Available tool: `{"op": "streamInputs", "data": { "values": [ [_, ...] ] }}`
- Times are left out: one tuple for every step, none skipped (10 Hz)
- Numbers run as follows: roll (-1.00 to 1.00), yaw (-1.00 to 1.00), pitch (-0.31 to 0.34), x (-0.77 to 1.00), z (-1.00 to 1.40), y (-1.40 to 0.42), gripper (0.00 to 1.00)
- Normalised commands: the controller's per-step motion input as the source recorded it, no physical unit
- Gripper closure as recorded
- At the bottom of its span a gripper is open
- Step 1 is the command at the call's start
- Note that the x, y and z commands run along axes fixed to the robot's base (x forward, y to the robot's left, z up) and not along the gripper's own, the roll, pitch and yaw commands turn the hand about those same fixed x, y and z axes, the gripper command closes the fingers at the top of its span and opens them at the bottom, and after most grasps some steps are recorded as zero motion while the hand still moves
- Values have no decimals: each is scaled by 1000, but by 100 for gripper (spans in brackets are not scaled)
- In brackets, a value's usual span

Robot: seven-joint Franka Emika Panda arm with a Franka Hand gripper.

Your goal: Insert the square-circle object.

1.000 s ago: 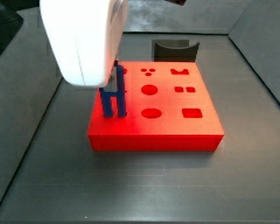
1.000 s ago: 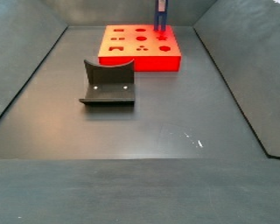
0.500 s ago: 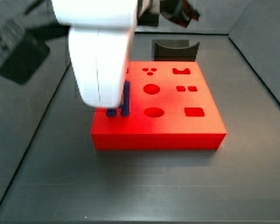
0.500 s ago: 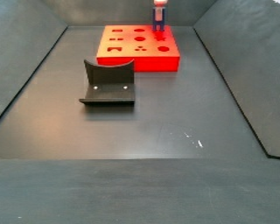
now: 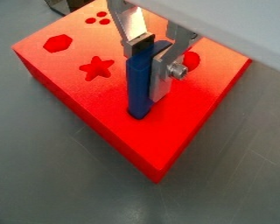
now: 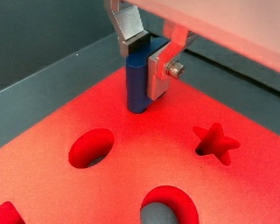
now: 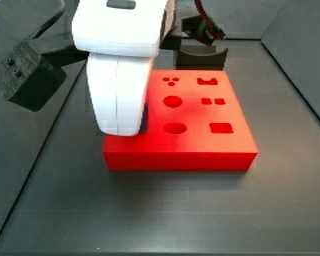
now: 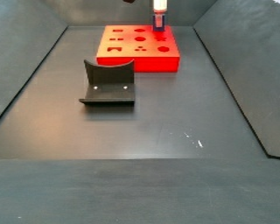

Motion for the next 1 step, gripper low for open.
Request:
{"op": "streamInputs", "data": {
  "values": [
    [0, 0, 0, 0, 0, 0, 100]
  ]
}}
